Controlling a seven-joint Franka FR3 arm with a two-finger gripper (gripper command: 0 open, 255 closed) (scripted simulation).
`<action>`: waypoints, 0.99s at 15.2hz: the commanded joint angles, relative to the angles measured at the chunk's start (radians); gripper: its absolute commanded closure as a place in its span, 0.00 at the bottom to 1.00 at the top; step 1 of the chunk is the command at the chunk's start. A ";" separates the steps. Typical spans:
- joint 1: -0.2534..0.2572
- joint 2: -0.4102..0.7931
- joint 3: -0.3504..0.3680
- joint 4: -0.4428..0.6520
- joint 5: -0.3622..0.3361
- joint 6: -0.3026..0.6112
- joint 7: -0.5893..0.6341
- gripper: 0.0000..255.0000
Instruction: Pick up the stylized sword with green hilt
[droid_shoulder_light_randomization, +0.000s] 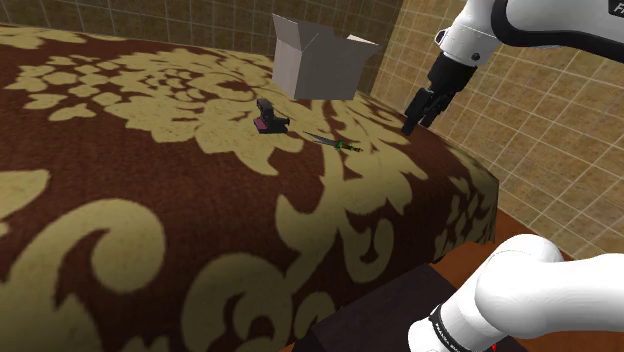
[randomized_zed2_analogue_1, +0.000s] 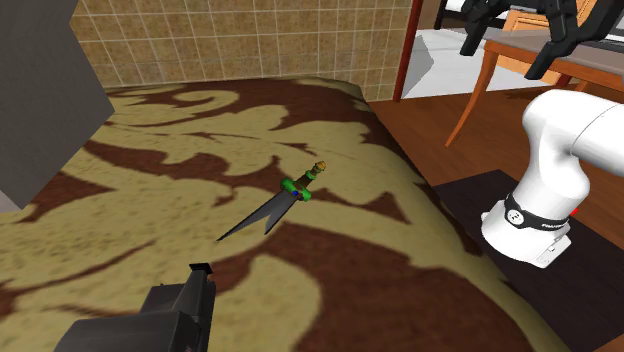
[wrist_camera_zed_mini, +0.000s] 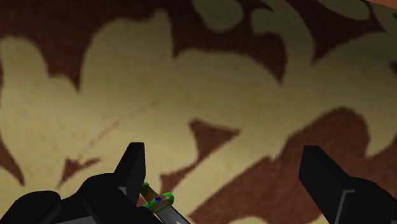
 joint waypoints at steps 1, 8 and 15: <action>0.000 0.000 0.000 0.000 0.000 0.000 0.000 0.00; 0.025 0.247 -0.057 0.071 -0.044 0.145 -0.147 0.00; 0.047 0.515 -0.095 0.205 -0.063 0.251 -0.287 0.00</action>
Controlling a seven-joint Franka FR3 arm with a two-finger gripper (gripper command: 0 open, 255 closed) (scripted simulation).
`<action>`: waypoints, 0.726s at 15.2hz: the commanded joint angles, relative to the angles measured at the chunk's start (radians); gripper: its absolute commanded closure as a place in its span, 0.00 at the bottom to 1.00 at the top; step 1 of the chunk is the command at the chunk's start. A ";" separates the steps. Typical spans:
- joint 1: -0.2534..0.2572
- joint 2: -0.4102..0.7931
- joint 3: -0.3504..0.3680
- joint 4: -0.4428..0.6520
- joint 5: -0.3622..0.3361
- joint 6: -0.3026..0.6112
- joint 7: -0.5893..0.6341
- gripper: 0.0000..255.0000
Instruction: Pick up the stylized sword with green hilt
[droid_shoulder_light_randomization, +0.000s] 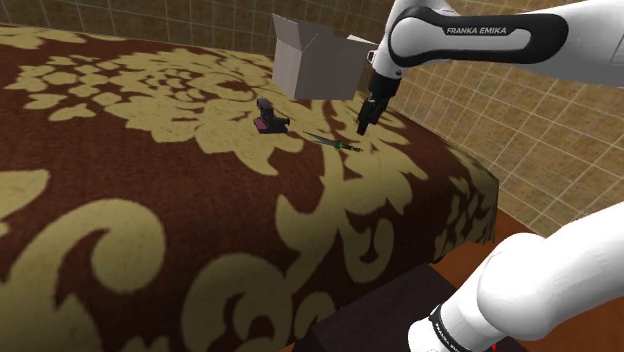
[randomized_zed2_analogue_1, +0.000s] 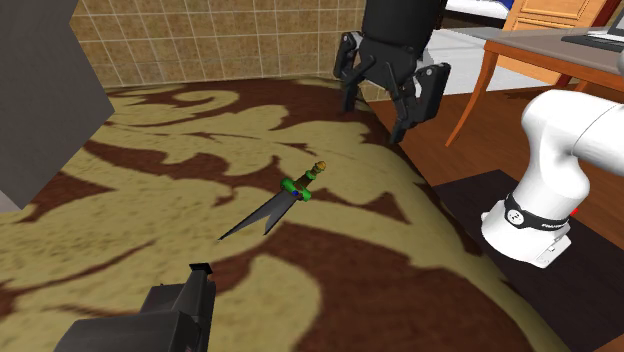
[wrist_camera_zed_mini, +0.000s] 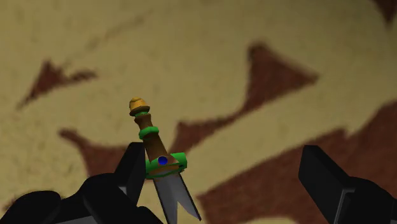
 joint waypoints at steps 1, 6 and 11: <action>0.006 0.077 -0.006 0.049 -0.002 0.021 -0.040 0.00; 0.013 0.275 -0.015 0.186 -0.001 0.062 -0.134 0.00; 0.014 0.476 -0.011 0.354 0.000 0.077 -0.222 0.00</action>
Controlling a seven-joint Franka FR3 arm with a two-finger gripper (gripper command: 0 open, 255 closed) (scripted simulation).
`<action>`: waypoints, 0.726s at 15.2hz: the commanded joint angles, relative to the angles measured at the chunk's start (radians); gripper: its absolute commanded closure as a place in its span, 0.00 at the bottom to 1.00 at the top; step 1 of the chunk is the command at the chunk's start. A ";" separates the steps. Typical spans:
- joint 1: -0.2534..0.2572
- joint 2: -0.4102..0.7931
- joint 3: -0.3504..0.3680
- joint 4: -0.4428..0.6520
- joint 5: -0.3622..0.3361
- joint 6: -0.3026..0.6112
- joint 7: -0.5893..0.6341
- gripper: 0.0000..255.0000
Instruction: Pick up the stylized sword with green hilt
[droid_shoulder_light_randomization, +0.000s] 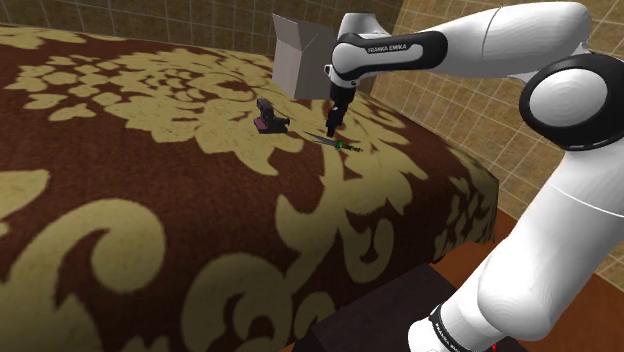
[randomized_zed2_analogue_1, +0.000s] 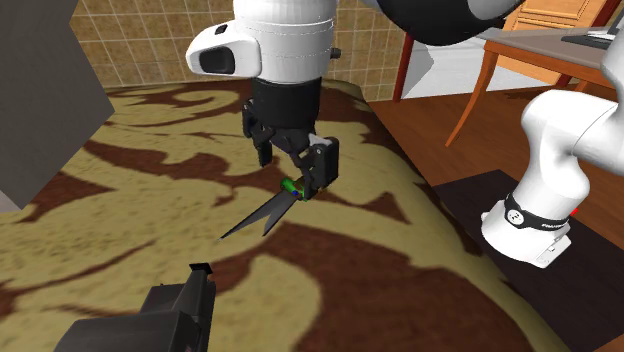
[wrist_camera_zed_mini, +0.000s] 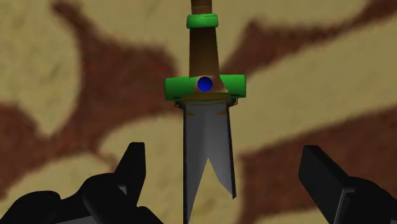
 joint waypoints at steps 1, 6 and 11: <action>0.002 0.090 0.005 0.083 0.001 -0.002 -0.032 0.00; 0.000 0.108 0.006 0.051 -0.001 0.048 -0.030 0.00; 0.000 0.120 0.006 0.018 -0.002 0.092 -0.025 0.00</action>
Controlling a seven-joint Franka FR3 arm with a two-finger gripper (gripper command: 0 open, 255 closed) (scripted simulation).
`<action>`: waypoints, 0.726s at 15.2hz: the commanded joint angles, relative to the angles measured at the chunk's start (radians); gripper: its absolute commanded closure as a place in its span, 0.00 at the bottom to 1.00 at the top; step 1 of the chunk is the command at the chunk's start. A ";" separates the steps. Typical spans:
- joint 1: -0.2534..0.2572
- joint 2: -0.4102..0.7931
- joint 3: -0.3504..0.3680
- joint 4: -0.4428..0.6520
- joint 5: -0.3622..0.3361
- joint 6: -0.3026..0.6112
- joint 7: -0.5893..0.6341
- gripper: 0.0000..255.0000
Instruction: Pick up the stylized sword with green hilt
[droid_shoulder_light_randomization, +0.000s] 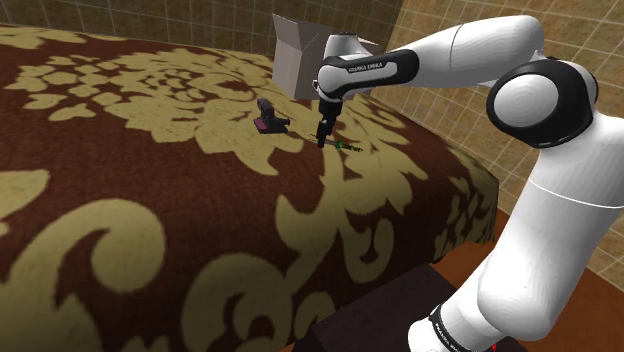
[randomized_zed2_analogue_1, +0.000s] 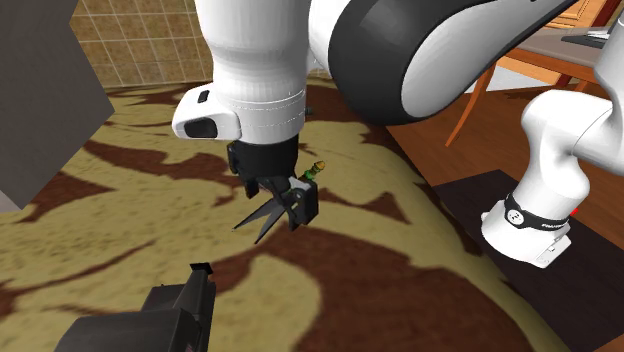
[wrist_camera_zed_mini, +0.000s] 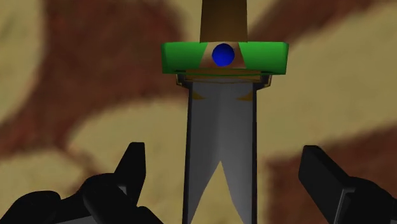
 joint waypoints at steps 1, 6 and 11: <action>0.000 0.002 0.000 0.000 0.000 0.003 0.000 1.00; 0.000 0.002 0.000 0.000 0.000 0.003 0.001 1.00; 0.001 -0.003 0.000 0.005 0.000 -0.008 0.000 1.00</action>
